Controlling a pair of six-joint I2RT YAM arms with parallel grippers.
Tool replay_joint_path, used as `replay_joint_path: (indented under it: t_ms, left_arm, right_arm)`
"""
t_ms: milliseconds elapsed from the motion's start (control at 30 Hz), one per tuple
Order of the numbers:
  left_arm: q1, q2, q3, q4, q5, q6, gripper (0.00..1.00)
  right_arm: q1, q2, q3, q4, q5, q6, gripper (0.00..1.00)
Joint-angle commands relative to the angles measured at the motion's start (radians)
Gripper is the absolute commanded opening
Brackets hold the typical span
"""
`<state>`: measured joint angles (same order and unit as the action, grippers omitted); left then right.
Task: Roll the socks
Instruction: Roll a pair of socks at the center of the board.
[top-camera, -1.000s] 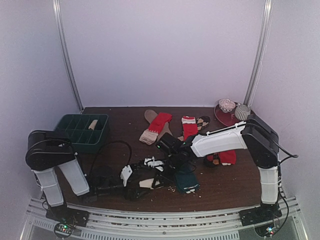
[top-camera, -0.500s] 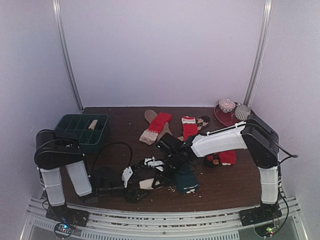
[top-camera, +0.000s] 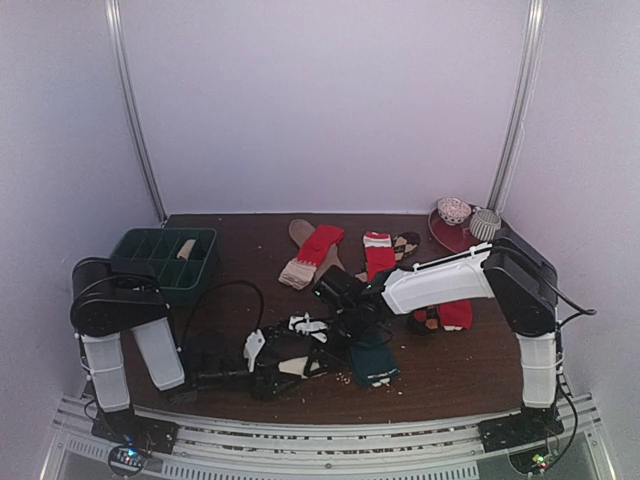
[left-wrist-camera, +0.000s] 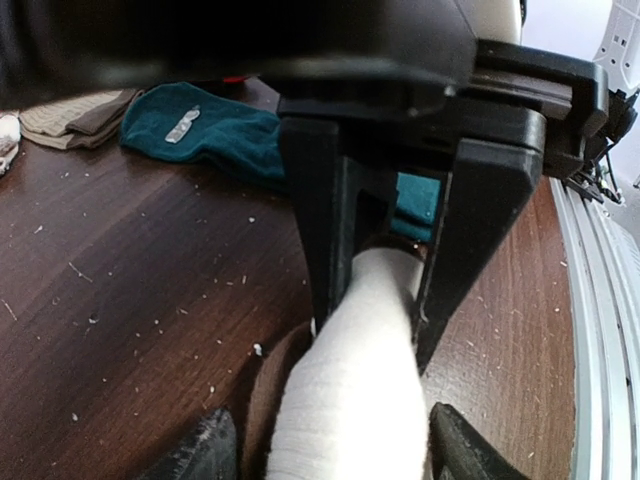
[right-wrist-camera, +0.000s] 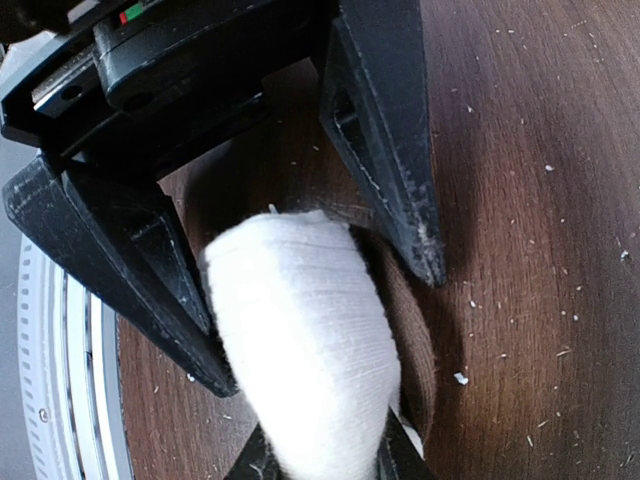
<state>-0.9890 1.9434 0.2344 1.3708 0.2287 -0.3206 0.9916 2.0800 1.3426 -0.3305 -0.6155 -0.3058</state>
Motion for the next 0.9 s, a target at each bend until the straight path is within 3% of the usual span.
replay_joint_path:
  t_ms: [0, 133, 300, 400, 467, 667, 700, 733, 800, 867]
  left_arm:
    - [0.009, 0.016, 0.016, -0.023, 0.009, 0.019, 0.66]
    - [0.009, 0.014, 0.026, -0.035, -0.001, 0.026, 0.61]
    - [0.009, 0.032, 0.046, -0.064, 0.018, 0.041, 0.40]
    - [0.009, 0.046, 0.053, -0.065, 0.044, 0.047, 0.23]
    - [0.009, 0.055, 0.058, -0.067, 0.058, 0.049, 0.00]
    - [0.009, 0.066, 0.051, -0.081, 0.052, 0.042, 0.00]
    - [0.009, 0.061, 0.044, -0.084, 0.051, 0.038, 0.05]
    - [0.009, 0.048, 0.034, -0.083, 0.050, 0.035, 0.26]
    - [0.009, 0.004, 0.005, -0.087, 0.026, 0.031, 0.54]
    - [0.009, -0.072, -0.025, -0.121, -0.008, 0.044, 0.94]
  right_arm:
    - [0.015, 0.147, -0.101, -0.271, 0.109, 0.031, 0.22]
    - [0.016, 0.147, -0.099, -0.274, 0.109, 0.031, 0.22]
    - [0.016, 0.150, -0.098, -0.277, 0.110, 0.033, 0.22]
    - [0.015, 0.158, -0.093, -0.279, 0.112, 0.035, 0.22]
    - [0.016, 0.161, -0.091, -0.280, 0.111, 0.037, 0.22]
    - [0.016, 0.156, -0.088, -0.281, 0.115, 0.040, 0.22]
    - [0.016, 0.158, -0.087, -0.283, 0.115, 0.042, 0.22]
    - [0.015, 0.158, -0.086, -0.284, 0.116, 0.042, 0.22]
    - [0.015, 0.158, -0.084, -0.288, 0.119, 0.046, 0.22]
    - [0.015, 0.157, -0.081, -0.294, 0.119, 0.046, 0.22]
